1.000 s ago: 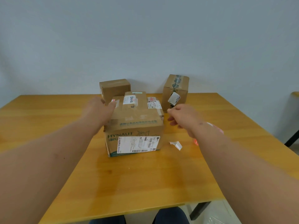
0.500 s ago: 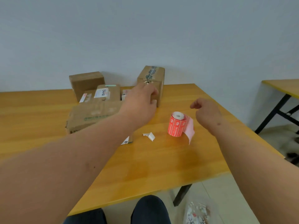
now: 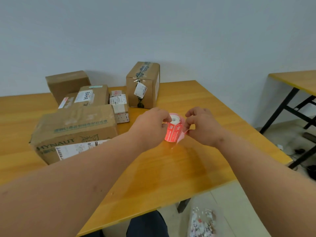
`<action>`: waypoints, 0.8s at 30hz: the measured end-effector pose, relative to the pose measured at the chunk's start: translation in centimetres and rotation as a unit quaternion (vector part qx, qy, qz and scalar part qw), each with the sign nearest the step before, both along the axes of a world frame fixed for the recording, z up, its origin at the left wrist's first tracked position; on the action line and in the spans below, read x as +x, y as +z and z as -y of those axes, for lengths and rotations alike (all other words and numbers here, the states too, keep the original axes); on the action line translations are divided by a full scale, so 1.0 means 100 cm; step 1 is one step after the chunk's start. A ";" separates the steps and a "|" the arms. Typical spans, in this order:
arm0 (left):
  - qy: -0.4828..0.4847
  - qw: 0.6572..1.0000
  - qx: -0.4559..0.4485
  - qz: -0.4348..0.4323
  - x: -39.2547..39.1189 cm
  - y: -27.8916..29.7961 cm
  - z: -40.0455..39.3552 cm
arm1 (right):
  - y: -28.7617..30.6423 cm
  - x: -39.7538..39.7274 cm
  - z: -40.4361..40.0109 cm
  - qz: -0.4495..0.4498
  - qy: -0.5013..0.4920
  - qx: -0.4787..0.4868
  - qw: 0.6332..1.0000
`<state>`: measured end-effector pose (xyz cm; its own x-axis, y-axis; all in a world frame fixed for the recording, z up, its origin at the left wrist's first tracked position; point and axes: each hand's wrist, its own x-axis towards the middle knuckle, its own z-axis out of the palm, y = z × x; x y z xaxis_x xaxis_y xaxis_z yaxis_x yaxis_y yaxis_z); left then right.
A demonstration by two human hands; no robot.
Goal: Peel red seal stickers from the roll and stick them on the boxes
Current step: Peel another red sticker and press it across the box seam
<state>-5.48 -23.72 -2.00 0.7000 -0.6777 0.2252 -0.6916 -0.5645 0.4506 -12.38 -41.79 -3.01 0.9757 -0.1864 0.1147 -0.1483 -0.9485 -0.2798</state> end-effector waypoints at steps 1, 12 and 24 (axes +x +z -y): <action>0.000 1.000 -0.005 -0.004 0.001 -0.002 0.000 | 0.000 0.001 -0.004 0.002 0.006 -0.001 1.000; 0.012 0.997 0.029 -0.078 0.006 -0.004 -0.001 | 0.007 0.011 -0.034 -0.010 0.033 0.034 0.999; -0.001 0.993 0.038 -0.111 0.012 0.003 -0.003 | 0.012 0.012 -0.035 -0.003 0.055 -0.021 0.998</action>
<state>-4.28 -23.39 -1.68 0.7247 -0.6889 0.0138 -0.5816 -0.6008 0.5485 -11.20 -38.29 -1.85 0.9909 -0.0726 0.1135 -0.0438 -0.9702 -0.2381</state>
